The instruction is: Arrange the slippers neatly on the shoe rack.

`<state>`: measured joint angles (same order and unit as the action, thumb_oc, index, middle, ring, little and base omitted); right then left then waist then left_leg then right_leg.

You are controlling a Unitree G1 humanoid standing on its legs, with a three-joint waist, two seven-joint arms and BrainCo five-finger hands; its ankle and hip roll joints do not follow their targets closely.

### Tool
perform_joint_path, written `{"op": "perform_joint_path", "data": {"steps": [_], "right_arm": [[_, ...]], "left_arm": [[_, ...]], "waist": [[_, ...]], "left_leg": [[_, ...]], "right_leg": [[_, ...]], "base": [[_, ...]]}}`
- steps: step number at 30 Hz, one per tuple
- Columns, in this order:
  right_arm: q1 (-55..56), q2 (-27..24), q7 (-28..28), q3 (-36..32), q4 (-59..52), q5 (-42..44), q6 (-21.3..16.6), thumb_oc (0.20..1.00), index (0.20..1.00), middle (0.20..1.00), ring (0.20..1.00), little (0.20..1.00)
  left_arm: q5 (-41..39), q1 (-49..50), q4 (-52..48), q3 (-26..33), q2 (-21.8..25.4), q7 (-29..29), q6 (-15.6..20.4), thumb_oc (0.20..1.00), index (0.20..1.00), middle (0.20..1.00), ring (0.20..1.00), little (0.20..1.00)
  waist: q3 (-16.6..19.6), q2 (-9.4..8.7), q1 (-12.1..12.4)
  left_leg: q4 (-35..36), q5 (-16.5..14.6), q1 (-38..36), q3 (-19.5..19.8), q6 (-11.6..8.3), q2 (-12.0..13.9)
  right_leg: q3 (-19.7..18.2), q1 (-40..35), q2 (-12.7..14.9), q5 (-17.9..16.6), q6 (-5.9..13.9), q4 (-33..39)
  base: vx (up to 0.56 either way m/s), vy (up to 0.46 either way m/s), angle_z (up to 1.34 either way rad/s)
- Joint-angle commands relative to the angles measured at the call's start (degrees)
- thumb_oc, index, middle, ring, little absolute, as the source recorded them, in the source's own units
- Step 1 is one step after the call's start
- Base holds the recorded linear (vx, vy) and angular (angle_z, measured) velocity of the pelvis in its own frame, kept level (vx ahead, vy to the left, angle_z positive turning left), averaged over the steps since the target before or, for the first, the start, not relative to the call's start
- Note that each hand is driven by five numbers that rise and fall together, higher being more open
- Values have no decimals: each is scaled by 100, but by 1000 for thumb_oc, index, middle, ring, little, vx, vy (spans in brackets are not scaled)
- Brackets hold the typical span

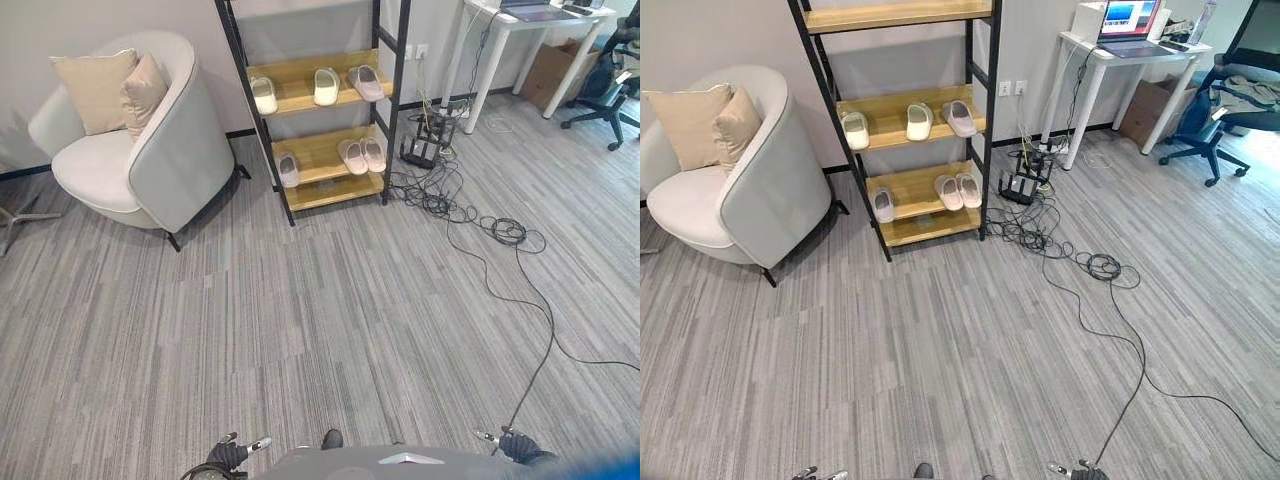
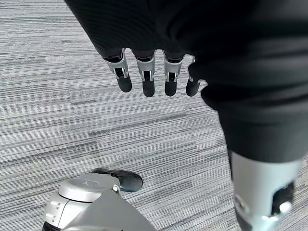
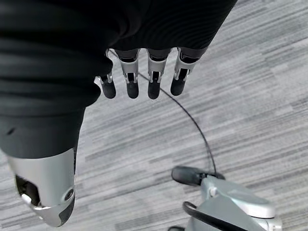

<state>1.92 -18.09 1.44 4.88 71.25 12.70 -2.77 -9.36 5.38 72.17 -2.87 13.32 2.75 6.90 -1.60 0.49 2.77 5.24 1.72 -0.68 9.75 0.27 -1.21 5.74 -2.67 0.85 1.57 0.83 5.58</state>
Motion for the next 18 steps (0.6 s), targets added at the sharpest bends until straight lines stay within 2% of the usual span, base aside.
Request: {"op": "perform_joint_path", "data": {"steps": [1, 3, 6, 7, 8, 9, 10, 11, 12, 13, 16, 17, 18], "right_arm": [[-150, -255, -102, -54, -209, 112, -77, 1000, 1000, 1000, 1000, 1000], [-200, -331, -148, -60, -260, 120, -95, 1000, 1000, 1000, 1000, 1000], [-281, -438, -190, -19, -332, 46, -122, 1000, 1000, 1000, 1000, 1000], [-365, -469, -228, 32, -378, 21, -151, 1000, 1000, 1000, 1000, 1000], [-402, -475, -242, 71, -399, 6, -164, 1000, 1000, 1000, 1000, 1000], [-495, -552, -307, 166, -341, -81, -143, 1000, 1000, 1000, 1000, 1000], [-495, -552, -306, 166, -341, -81, -144, 1000, 1000, 1000, 1000, 1000], [-506, -511, -344, 199, -317, -137, -137, 1000, 1000, 1000, 1000, 1000], [-506, -483, -345, 228, -316, -170, -134, 1000, 1000, 1000, 1000, 1000], [-575, -393, -380, 343, -357, -308, -127, 1000, 1000, 1000, 1000, 1000], [-585, -262, -410, 389, -418, -477, -103, 1000, 1000, 1000, 1000, 1000], [-555, -140, -361, 397, -456, -471, -82, 1000, 1000, 1000, 1000, 1000], [-572, -62, -356, 414, -459, -471, -75, 1000, 1000, 1000, 1000, 1000]], "left_arm": [[144, -408, 212, -88, 189, 28, 57, 1000, 1000, 1000, 1000, 1000], [101, -448, 161, -117, 206, 24, 66, 1000, 1000, 1000, 1000, 1000], [27, -510, 59, -132, 263, 4, 91, 1000, 1000, 1000, 1000, 1000], [7, -630, -74, -205, 287, 23, 107, 1000, 1000, 1000, 1000, 1000], [5, -677, -131, -232, 290, 34, 110, 1000, 1000, 1000, 1000, 1000], [92, -792, -269, -374, 262, 77, 121, 1000, 1000, 1000, 1000, 1000], [93, -792, -270, -374, 262, 77, 120, 1000, 1000, 1000, 1000, 1000], [196, -734, -201, -391, 231, 85, 107, 1000, 1000, 1000, 1000, 1000], [232, -699, -161, -395, 226, 96, 98, 1000, 1000, 1000, 1000, 1000], [265, -621, 27, -346, 256, 108, 73, 1000, 1000, 1000, 1000, 1000], [353, -441, 277, -193, 309, 137, -4, 1000, 1000, 1000, 1000, 1000], [323, -403, 340, -95, 427, 114, -36, 1000, 1000, 1000, 1000, 1000], [321, -424, 348, -70, 510, 128, -46, 1000, 1000, 1000, 1000, 1000]], "waist": [[-108, -211, 52], [-181, -210, 44], [-306, -269, 74], [-509, -309, 121], [-576, -322, 143], [-698, -368, 183], [-699, -370, 187], [-646, -405, 274], [-617, -408, 329], [-531, -448, 539], [-400, -576, 586], [-345, -706, 590], [-341, -748, 590]], "left_leg": [[-49, -344, -121, 275, -200, 106], [-148, -370, -65, 291, -236, 162], [-737, -469, 195, 288, -343, 249], [-1481, -259, 618, 178, -449, 255], [-1751, -152, 786, 86, -459, 253], [-2162, -167, 1426, -640, -345, 343], [-2166, -172, 1425, -645, -342, 341], [-1704, -283, 1634, -839, -279, 173], [-1419, -188, 1631, -844, -275, 97], [-1003, 182, 1914, -706, -320, -52], [-701, 191, 1577, -546, -179, -113], [-757, 62, 1418, -547, -57, -147], [-760, -5, 1325, -541, 12, -156]], "right_leg": [[129, 118, 235, -76, 412, -68], [126, 193, 192, -8, 360, -186], [113, 284, 91, 120, 252, -343], [164, 239, 89, 160, 192, -371], [197, 215, 93, 164, 162, -364], [424, 31, 171, 207, 164, -197], [421, 28, 174, 207, 167, -193], [510, -83, 223, 230, 242, -105], [513, -127, 217, 258, 266, -91], [429, -240, 124, 395, 298, -117], [424, -256, 195, 437, 401, -388], [374, -236, 319, 440, 518, -793], [358, -141, 372, 397, 615, -1085]], "base": [[33, -123, 1], [29, -128, 1], [43, -151, 4], [-1, -109, 5], [98, -90, 30], [120, -27, 26], [284, 68, 61], [227, 129, 58], [433, 285, 61], [355, 256, 19], [336, 232, -67], [365, 272, -38], [288, 224, -3]]}}
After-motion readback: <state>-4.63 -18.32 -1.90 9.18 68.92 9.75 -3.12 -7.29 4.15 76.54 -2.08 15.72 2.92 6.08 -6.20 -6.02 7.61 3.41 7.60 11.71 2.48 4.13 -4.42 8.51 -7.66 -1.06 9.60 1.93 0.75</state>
